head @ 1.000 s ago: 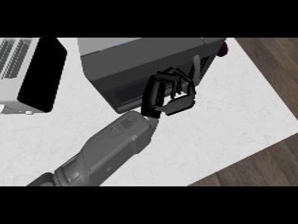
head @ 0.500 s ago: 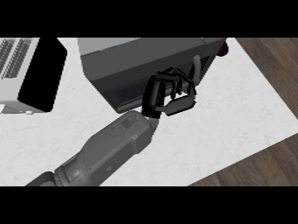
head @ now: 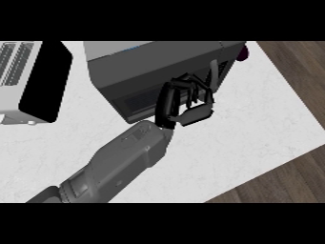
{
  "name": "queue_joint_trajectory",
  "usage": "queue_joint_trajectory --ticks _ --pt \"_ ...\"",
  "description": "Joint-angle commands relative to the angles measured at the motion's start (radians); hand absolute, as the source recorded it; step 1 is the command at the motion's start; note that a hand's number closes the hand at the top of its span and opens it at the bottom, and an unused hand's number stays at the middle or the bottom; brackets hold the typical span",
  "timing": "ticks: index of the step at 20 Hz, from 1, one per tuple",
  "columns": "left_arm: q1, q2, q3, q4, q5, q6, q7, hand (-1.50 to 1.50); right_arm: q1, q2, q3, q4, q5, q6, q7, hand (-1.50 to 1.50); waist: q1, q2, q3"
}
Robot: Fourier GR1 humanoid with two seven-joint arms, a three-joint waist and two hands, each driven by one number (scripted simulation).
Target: Pick up the milk, place it into the microwave and close the microwave
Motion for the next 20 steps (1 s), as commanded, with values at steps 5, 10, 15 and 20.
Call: queue_joint_trajectory --ticks 5,10,15,20 --pt "-0.07 0.0 0.024 0.09 0.038 -0.025 0.024 1.5 -0.007 -0.034 -0.022 0.005 -0.037 0.015 0.017 -1.5 -0.01 0.015 -0.001" --pt "-0.069 0.0 0.015 0.092 0.054 -0.017 0.01 1.5 -0.013 -0.047 -0.022 0.006 -0.06 0.031 0.022 -1.5 -0.013 0.015 0.0" --pt "-0.099 0.0 -0.051 0.139 0.026 -0.008 0.041 1.5 -0.031 -0.048 -0.011 0.0 -0.11 0.045 0.022 -1.5 -0.003 0.008 0.004" --pt "-0.081 0.0 -0.065 0.18 0.05 0.047 0.08 1.5 -0.034 -0.075 -0.004 -0.016 -0.144 0.073 0.038 -1.5 0.011 0.007 0.002"
